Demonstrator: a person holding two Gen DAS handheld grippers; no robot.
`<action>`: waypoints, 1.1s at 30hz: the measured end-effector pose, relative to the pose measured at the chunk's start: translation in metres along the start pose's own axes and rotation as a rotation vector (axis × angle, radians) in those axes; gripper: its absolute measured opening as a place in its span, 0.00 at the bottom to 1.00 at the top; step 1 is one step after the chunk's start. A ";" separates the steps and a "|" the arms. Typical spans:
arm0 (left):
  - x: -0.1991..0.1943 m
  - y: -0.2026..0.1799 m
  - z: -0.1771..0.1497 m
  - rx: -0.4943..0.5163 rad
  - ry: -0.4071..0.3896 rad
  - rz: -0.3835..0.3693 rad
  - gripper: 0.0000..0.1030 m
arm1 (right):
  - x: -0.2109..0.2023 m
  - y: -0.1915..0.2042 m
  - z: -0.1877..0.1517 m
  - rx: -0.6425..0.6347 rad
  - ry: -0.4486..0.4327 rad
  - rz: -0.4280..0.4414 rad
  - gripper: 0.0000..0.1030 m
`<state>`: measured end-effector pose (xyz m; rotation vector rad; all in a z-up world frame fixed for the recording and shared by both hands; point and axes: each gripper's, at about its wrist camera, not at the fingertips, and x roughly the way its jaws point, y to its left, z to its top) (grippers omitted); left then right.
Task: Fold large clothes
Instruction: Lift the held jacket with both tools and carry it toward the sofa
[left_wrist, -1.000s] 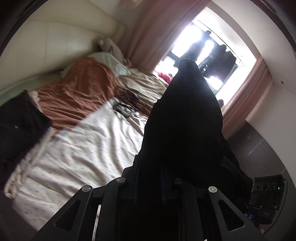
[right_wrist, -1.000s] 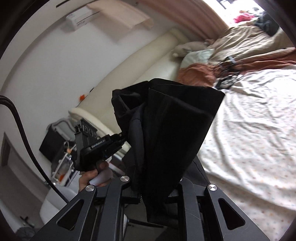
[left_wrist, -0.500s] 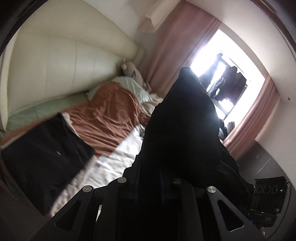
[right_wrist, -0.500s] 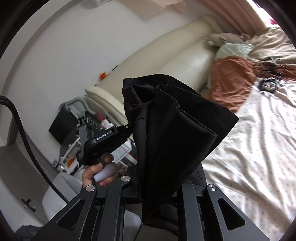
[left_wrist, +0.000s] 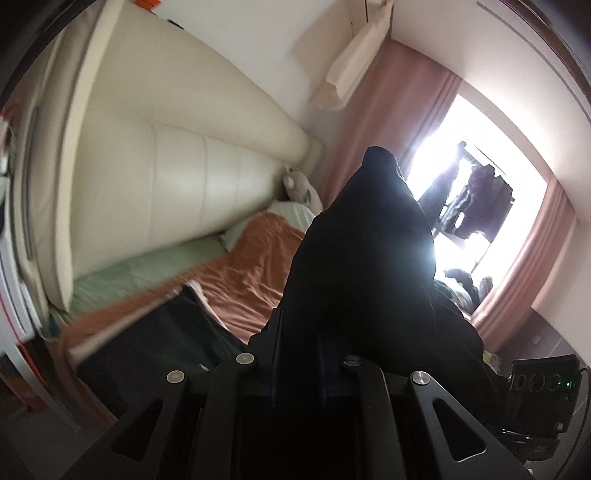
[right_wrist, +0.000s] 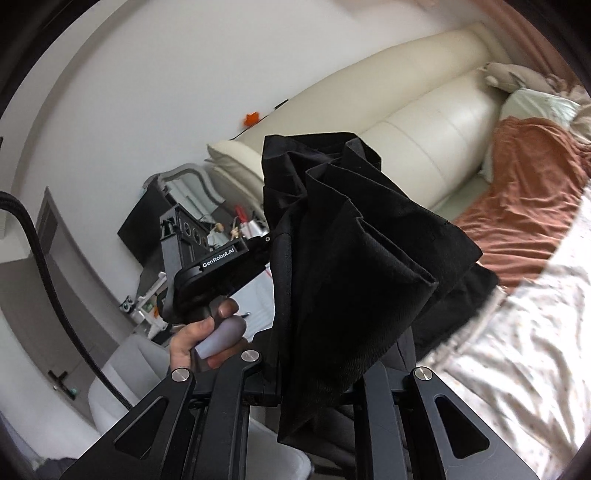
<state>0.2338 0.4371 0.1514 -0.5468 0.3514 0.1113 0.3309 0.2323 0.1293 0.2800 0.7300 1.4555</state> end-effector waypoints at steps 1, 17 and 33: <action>-0.004 0.009 0.007 -0.002 -0.010 0.013 0.14 | 0.010 0.003 0.004 -0.002 0.003 0.012 0.15; -0.005 0.085 0.052 0.048 -0.063 0.197 0.14 | 0.138 0.015 0.010 0.004 0.096 0.119 0.15; 0.157 0.121 0.053 0.053 0.111 0.262 0.13 | 0.157 -0.134 0.025 0.204 0.087 -0.018 0.14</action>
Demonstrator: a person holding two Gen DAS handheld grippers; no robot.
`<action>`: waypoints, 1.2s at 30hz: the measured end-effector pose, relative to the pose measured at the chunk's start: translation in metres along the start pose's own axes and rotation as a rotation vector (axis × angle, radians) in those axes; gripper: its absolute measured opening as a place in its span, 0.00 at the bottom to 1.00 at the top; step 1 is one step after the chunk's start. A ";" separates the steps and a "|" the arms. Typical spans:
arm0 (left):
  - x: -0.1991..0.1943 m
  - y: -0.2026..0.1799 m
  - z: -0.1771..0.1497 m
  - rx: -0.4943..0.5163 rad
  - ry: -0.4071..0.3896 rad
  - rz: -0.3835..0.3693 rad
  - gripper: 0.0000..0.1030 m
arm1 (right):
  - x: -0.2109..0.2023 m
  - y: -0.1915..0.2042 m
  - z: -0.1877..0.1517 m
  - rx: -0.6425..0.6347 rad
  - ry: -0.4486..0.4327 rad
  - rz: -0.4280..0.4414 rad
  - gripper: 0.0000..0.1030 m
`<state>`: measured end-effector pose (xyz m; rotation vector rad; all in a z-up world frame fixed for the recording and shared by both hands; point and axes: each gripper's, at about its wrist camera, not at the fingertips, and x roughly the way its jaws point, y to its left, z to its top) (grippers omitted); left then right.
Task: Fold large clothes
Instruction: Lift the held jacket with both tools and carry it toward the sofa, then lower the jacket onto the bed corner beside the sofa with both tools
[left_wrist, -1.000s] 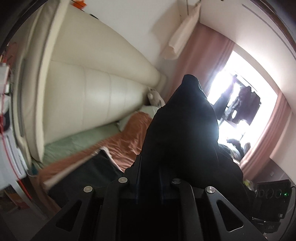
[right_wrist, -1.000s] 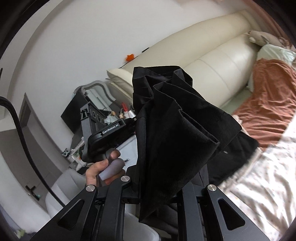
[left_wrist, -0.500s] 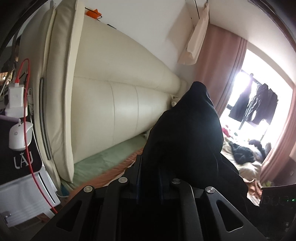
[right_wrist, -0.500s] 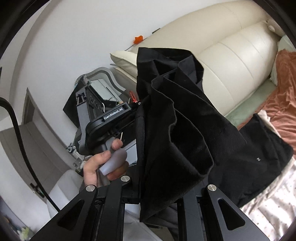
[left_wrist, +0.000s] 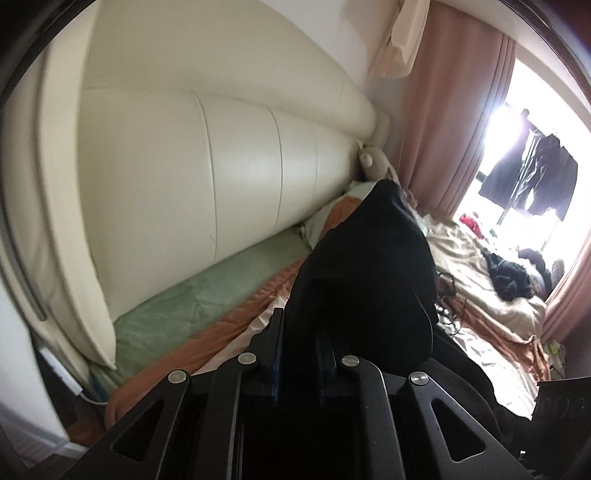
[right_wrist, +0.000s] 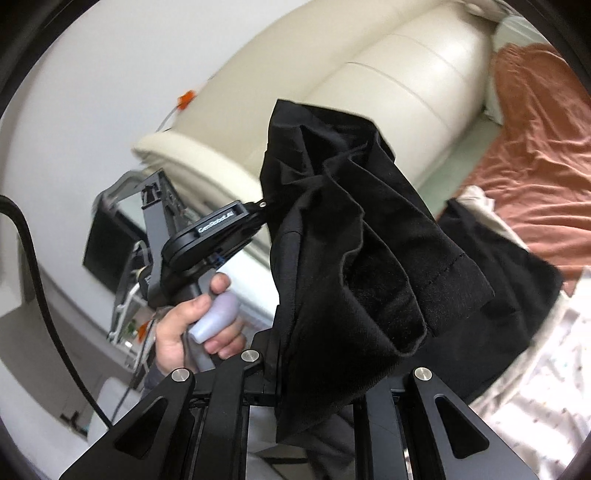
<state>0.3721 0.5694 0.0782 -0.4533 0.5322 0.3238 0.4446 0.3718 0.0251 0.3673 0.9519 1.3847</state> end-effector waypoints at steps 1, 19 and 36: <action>0.010 -0.001 0.001 -0.002 0.011 0.003 0.13 | 0.001 -0.010 0.005 0.014 -0.004 -0.008 0.14; 0.046 0.016 -0.040 -0.031 0.147 0.070 0.63 | 0.043 -0.189 0.009 0.288 0.010 -0.139 0.12; -0.065 0.109 -0.169 -0.318 0.073 0.165 0.91 | 0.052 -0.197 0.008 0.267 0.019 -0.203 0.12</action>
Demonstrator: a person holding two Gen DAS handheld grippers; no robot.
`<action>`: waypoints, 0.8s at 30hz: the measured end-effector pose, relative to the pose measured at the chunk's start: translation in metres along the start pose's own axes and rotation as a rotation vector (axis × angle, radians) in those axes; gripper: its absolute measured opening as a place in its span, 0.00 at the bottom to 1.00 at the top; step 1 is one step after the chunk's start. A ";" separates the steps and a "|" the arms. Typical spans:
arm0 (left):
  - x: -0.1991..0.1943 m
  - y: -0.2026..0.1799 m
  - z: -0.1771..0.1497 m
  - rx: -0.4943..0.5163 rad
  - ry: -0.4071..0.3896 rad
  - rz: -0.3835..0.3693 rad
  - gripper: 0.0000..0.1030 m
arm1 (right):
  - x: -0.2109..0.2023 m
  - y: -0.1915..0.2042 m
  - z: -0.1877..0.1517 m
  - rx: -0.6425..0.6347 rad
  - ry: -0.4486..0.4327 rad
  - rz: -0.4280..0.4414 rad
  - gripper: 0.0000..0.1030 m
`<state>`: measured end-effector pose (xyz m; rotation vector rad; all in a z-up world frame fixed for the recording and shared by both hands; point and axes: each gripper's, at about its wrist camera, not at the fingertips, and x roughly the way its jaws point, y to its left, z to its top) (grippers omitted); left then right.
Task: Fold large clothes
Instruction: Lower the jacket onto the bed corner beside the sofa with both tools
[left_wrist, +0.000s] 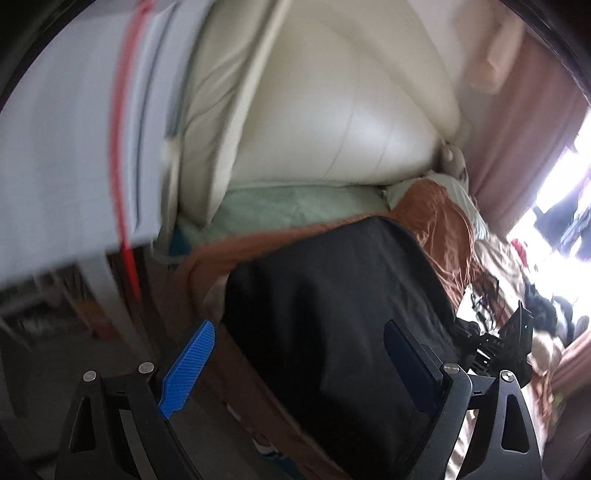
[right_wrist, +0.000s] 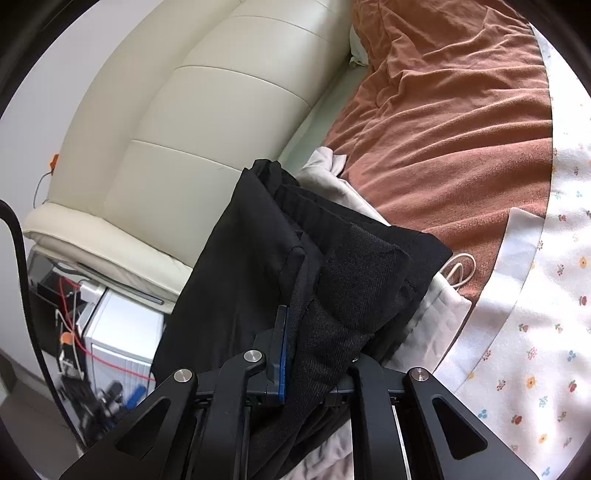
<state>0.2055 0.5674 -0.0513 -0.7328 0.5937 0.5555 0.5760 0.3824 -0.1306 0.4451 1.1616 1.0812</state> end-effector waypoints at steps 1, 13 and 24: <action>0.003 0.003 -0.005 -0.019 0.006 -0.005 0.91 | -0.001 0.002 0.001 -0.013 -0.007 -0.016 0.11; 0.057 0.001 -0.032 -0.122 0.064 -0.059 0.55 | -0.001 0.010 0.006 -0.051 -0.029 -0.052 0.09; 0.071 -0.008 -0.017 -0.075 0.087 -0.039 0.51 | -0.004 -0.004 0.002 0.022 -0.042 -0.053 0.09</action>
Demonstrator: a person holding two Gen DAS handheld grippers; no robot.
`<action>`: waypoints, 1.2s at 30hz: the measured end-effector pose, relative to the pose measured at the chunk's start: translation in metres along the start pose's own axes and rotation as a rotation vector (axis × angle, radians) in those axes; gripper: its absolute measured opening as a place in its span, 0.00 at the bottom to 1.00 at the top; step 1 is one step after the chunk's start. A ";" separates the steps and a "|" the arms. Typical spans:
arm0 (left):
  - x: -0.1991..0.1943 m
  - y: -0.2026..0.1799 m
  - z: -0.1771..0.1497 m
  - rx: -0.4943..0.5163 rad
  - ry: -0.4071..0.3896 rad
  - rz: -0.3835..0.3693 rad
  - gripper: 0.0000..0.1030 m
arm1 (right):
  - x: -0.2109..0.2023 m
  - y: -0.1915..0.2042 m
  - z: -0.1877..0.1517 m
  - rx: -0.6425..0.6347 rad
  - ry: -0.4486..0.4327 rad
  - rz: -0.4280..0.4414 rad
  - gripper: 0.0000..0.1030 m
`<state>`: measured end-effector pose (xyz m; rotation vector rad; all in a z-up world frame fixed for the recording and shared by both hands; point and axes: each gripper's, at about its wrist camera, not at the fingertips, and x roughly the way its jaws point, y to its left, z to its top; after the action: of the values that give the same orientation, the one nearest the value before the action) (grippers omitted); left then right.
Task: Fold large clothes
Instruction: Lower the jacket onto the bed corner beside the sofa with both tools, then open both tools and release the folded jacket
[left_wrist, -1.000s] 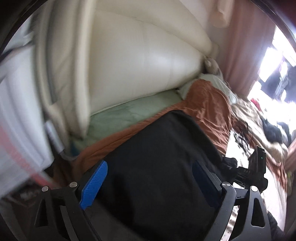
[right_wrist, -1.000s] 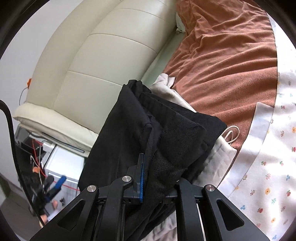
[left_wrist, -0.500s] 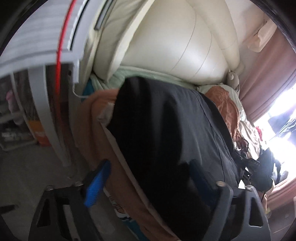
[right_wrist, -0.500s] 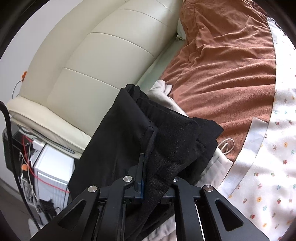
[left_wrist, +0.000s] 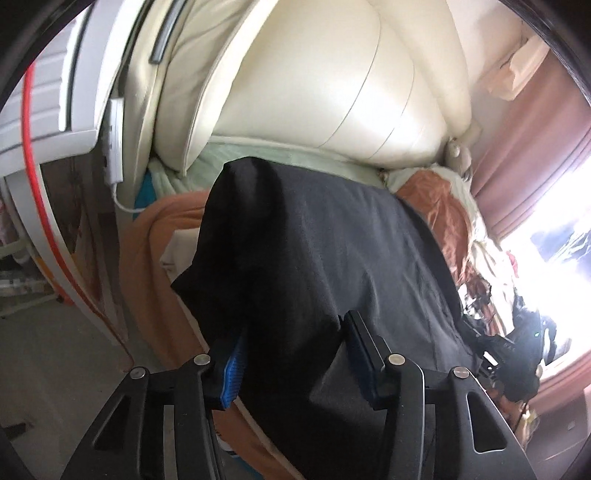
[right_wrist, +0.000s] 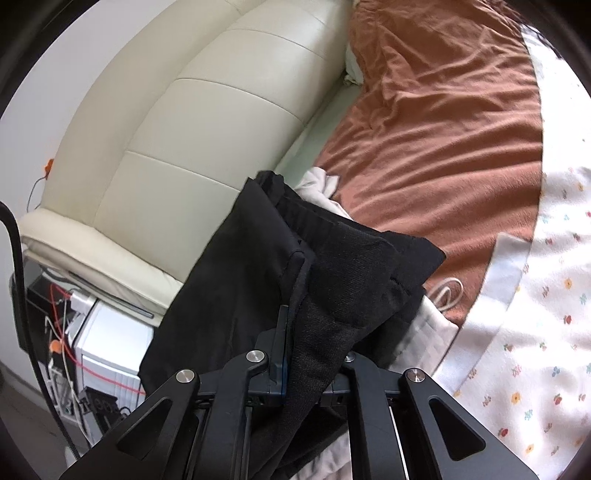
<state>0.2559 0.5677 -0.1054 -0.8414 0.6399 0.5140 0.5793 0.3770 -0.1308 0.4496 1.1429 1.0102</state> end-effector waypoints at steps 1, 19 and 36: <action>0.001 0.002 -0.003 -0.004 0.005 0.006 0.51 | 0.003 -0.005 -0.002 0.019 0.017 -0.011 0.09; -0.030 -0.017 -0.045 0.012 0.013 0.001 0.65 | -0.051 0.028 -0.038 -0.122 0.029 -0.074 0.56; -0.042 -0.070 -0.140 0.182 0.105 0.039 0.71 | -0.151 0.025 -0.105 -0.236 0.021 -0.134 0.72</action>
<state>0.2284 0.4081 -0.1108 -0.6886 0.7886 0.4416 0.4650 0.2428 -0.0722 0.1726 1.0427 1.0193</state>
